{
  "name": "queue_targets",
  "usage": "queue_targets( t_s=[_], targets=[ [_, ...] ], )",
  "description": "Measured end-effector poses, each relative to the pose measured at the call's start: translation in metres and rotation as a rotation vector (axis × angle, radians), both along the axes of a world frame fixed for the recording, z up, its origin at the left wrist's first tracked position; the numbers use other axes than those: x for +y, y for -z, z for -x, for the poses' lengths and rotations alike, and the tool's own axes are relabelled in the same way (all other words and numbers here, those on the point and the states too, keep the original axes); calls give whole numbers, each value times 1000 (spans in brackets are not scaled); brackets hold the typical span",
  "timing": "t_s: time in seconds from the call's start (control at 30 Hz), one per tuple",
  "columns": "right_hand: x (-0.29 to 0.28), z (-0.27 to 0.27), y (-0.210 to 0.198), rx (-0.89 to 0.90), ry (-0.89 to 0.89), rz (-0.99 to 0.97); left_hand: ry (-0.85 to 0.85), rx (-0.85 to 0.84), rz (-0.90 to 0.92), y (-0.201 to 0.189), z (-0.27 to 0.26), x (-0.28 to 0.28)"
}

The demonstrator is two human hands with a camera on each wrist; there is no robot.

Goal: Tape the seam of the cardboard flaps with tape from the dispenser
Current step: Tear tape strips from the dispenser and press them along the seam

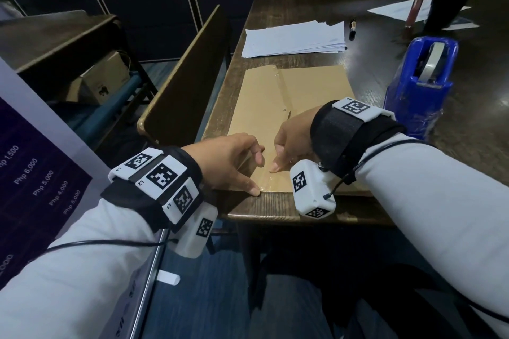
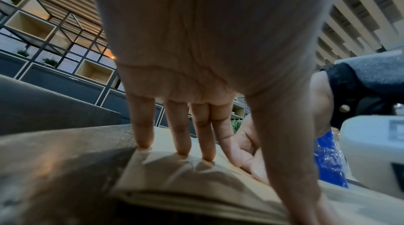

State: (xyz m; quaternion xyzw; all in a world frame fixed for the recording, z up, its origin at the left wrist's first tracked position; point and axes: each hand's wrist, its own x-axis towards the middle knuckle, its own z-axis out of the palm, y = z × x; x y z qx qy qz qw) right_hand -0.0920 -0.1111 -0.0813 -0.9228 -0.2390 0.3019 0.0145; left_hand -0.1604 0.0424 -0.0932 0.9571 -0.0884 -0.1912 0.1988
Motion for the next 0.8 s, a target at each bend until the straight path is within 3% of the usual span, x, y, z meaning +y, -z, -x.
queue_targets(
  t_s=[0.33,0.5,0.8],
  targets=[
    [0,8,2,-21,-10,3,-5,-4,-3,-1,0,-1],
    [-27,5,8,20,135,-287,-2,18,-73,-4,-2,2],
    [-90,8,-3,-531,289,-646,-5,31,-229,-19,-8,7]
  ],
)
